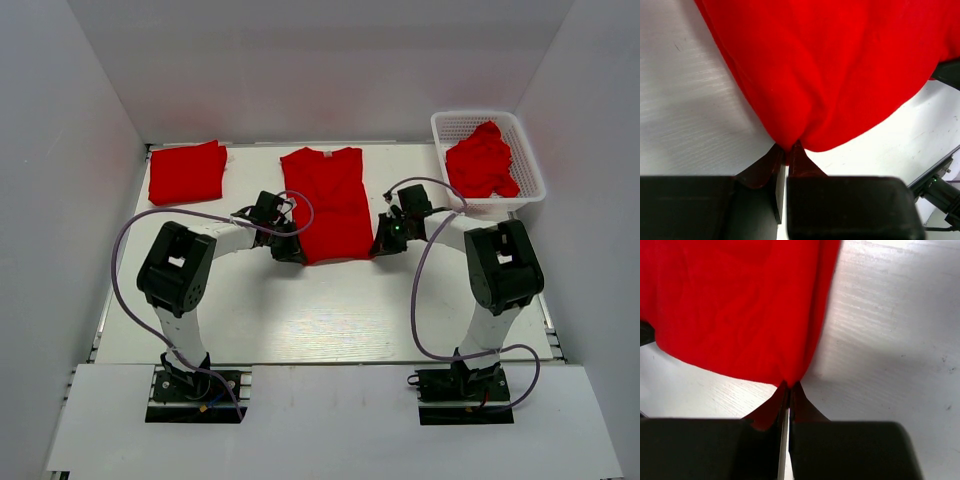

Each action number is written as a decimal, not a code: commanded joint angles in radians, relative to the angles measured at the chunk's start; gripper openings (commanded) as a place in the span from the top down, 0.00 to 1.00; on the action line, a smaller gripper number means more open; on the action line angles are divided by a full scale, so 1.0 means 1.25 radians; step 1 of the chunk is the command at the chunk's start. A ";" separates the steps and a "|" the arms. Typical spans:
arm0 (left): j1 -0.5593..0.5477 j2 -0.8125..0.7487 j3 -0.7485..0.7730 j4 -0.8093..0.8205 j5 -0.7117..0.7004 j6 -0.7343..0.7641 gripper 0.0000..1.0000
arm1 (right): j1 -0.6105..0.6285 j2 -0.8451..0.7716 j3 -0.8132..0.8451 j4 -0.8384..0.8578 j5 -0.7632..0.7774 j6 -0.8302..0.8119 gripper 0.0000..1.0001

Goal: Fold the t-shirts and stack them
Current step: Grab one side of the 2/3 rectangular tshirt with both arms, then fold the long partially folded tshirt into a neat square

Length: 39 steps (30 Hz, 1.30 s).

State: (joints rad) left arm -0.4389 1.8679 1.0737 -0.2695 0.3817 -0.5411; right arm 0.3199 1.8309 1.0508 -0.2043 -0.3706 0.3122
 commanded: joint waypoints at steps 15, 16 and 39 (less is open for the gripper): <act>-0.029 -0.230 0.080 -0.260 0.154 0.064 1.00 | 0.015 -0.361 -0.063 -0.232 -0.104 -0.025 1.00; -0.029 -0.230 0.088 -0.278 0.154 0.064 1.00 | 0.001 -0.381 -0.040 -0.244 -0.105 -0.026 1.00; 0.069 0.102 0.632 -0.405 0.005 0.086 1.00 | -0.071 -0.106 0.364 -0.245 0.082 -0.035 1.00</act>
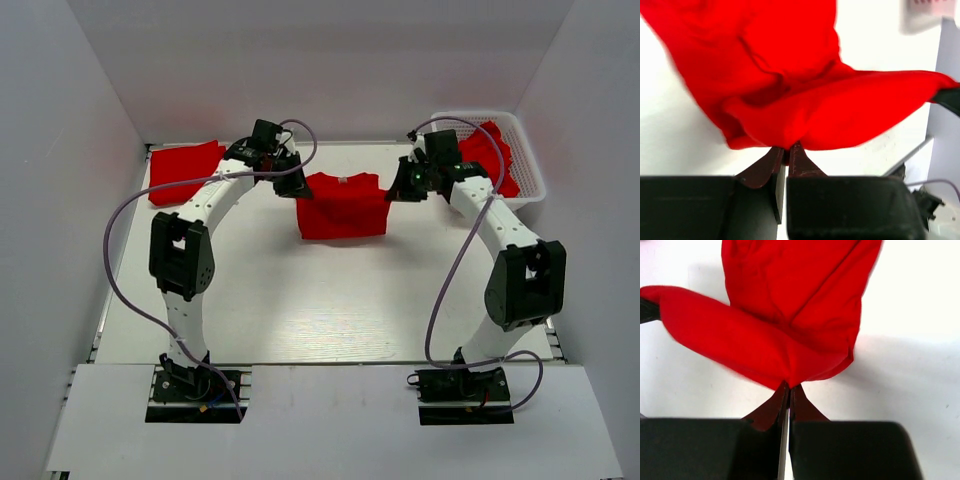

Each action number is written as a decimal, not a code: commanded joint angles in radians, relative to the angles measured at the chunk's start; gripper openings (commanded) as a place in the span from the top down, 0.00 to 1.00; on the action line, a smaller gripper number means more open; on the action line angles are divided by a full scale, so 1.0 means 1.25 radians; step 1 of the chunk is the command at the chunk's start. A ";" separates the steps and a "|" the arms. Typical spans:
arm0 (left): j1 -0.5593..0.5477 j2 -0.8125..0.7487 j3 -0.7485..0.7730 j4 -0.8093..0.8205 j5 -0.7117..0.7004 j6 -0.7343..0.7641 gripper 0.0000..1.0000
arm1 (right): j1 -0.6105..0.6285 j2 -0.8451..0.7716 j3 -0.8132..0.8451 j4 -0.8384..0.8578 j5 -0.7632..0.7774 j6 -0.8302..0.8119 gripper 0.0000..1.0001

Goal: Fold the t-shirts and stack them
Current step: Fold the long partially folded tshirt into a neat square

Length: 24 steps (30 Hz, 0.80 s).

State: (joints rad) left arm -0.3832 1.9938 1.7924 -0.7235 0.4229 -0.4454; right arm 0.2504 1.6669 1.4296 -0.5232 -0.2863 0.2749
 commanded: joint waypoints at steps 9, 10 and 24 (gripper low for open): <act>0.070 0.098 0.149 -0.012 0.002 0.016 1.00 | -0.037 0.165 0.182 0.036 -0.032 -0.033 1.00; 0.077 0.106 0.156 -0.003 0.013 0.016 1.00 | -0.038 0.172 0.193 0.037 -0.032 -0.035 1.00; 0.115 0.224 0.268 0.093 0.038 0.009 1.00 | -0.062 0.341 0.319 0.152 -0.075 -0.027 1.00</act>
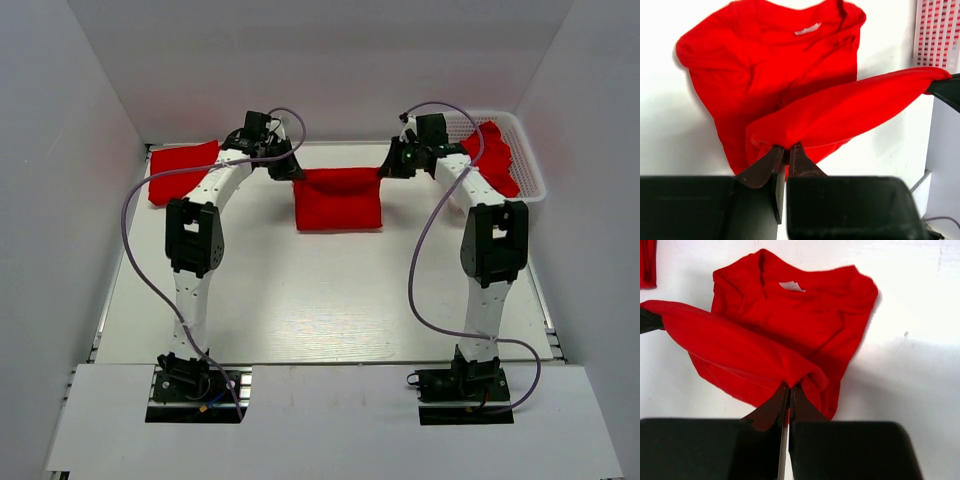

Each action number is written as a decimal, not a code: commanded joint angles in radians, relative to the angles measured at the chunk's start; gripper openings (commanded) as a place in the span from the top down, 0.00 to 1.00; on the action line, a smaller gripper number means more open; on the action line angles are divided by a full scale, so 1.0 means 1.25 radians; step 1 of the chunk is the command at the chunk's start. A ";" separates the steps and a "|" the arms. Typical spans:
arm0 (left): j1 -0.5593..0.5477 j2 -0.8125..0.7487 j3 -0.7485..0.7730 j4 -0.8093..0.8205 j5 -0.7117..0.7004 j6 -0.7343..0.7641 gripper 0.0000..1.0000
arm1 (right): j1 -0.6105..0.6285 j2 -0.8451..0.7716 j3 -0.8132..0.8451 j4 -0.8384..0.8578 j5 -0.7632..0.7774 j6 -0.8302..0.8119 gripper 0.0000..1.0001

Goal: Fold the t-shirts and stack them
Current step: Fold the long partially folded tshirt into a neat square

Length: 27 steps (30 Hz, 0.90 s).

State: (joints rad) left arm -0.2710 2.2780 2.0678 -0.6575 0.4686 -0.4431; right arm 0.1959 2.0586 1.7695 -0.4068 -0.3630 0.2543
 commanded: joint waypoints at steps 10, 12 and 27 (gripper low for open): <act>0.033 0.077 0.066 0.141 0.018 -0.001 0.98 | -0.024 0.105 0.057 0.200 -0.029 0.011 1.00; 0.040 0.094 0.086 0.165 0.007 -0.014 0.93 | -0.023 0.135 0.068 0.233 0.003 0.033 1.00; 0.032 -0.011 -0.026 0.113 -0.062 0.108 0.00 | -0.022 -0.010 -0.048 0.203 -0.009 -0.013 0.10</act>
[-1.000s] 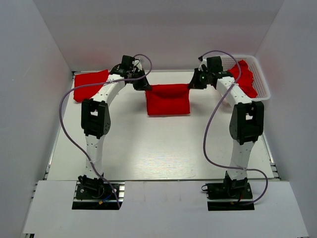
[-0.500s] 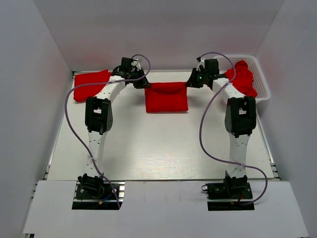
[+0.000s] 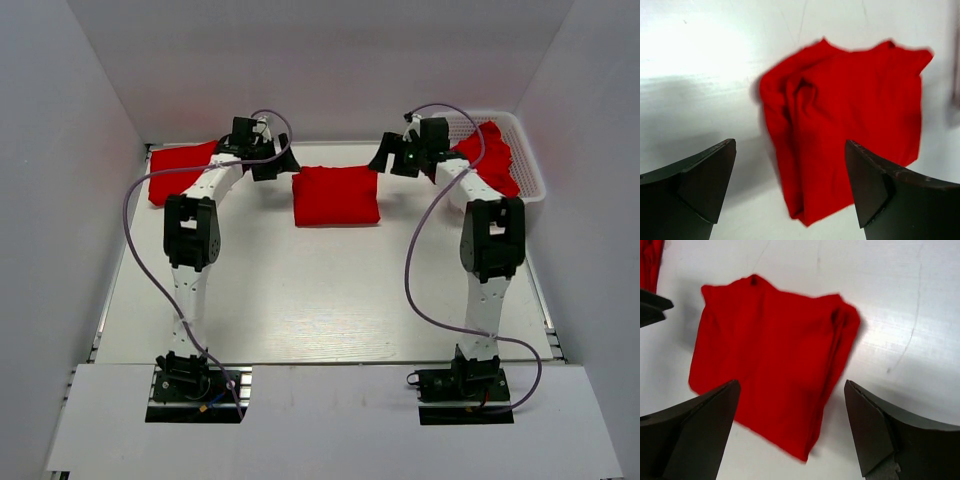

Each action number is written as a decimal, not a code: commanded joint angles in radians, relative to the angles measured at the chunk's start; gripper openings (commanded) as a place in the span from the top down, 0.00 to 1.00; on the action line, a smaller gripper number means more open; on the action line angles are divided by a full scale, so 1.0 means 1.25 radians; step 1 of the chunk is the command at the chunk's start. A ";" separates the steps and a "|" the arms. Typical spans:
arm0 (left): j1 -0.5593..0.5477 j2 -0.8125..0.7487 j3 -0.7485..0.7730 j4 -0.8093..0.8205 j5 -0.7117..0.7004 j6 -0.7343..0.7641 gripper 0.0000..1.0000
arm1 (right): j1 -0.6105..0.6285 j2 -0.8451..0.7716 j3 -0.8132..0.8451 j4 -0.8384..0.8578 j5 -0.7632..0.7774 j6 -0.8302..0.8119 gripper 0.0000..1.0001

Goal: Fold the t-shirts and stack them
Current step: Fold the long partially folded tshirt into a neat square, then put the neatly folded tshirt into the corner of the board with the left arm

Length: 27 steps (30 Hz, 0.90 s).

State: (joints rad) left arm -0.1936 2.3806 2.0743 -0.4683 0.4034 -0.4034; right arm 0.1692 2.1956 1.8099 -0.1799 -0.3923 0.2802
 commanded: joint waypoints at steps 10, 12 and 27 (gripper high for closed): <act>-0.065 -0.078 -0.105 -0.028 0.037 0.139 0.00 | -0.003 -0.404 -0.380 0.008 0.082 -0.052 0.10; -0.065 -0.054 -0.092 -0.028 0.026 0.139 0.00 | -0.003 -0.458 -0.413 -0.001 0.101 -0.045 0.10; -0.122 0.060 -0.070 -0.093 -0.080 0.173 0.01 | -0.004 -0.775 -0.590 0.015 0.179 -0.040 0.10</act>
State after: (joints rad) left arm -0.3157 2.3993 1.9820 -0.5213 0.3168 -0.2161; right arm 0.1684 1.2884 1.1049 -0.2001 -0.2001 0.2321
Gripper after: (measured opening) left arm 0.990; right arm 0.902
